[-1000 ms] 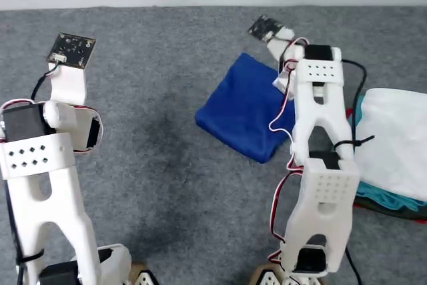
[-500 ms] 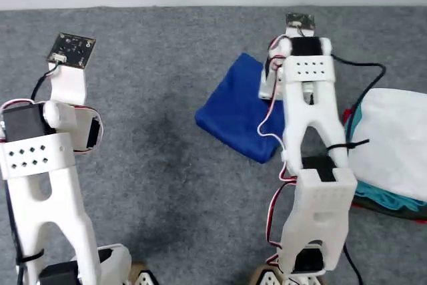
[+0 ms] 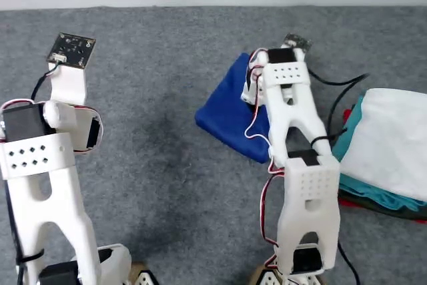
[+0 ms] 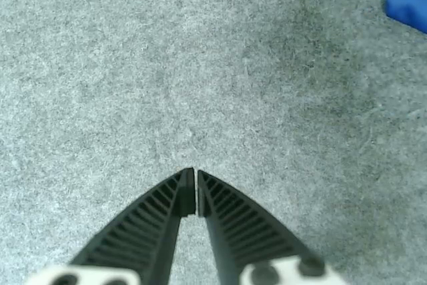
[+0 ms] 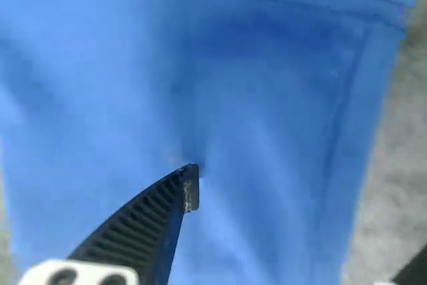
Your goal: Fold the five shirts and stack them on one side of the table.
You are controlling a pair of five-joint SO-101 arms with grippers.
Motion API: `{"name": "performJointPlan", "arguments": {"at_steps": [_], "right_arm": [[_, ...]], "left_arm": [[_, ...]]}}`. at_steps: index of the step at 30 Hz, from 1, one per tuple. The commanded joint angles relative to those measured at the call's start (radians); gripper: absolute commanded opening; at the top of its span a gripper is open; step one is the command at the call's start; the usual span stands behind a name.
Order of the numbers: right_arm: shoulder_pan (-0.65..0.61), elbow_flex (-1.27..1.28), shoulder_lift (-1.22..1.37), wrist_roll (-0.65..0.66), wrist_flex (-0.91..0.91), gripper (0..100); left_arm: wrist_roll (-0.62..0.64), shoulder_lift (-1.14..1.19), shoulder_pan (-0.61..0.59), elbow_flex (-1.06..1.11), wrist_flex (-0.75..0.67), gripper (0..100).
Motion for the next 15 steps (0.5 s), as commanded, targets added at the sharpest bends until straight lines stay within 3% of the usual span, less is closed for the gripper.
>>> {"name": "performJointPlan", "arguments": {"at_steps": [1,6,13,15], "right_arm": [[-0.007,-0.048,0.054,-0.009,-0.09,43.7],[-0.025,-0.052,0.139,-0.003,-0.133,32.4],[-0.018,-0.054,0.14,0.0,-0.11,2.2],[-0.005,-0.054,0.139,0.011,-0.102,1.5]], "left_arm": [[-0.009,-0.031,-0.002,-0.005,0.018,1],[-0.009,-0.031,-0.002,-0.005,0.018,1],[-0.009,-0.031,-0.002,-0.005,0.018,1],[-0.009,-0.031,-0.002,-0.005,0.018,1]]}}
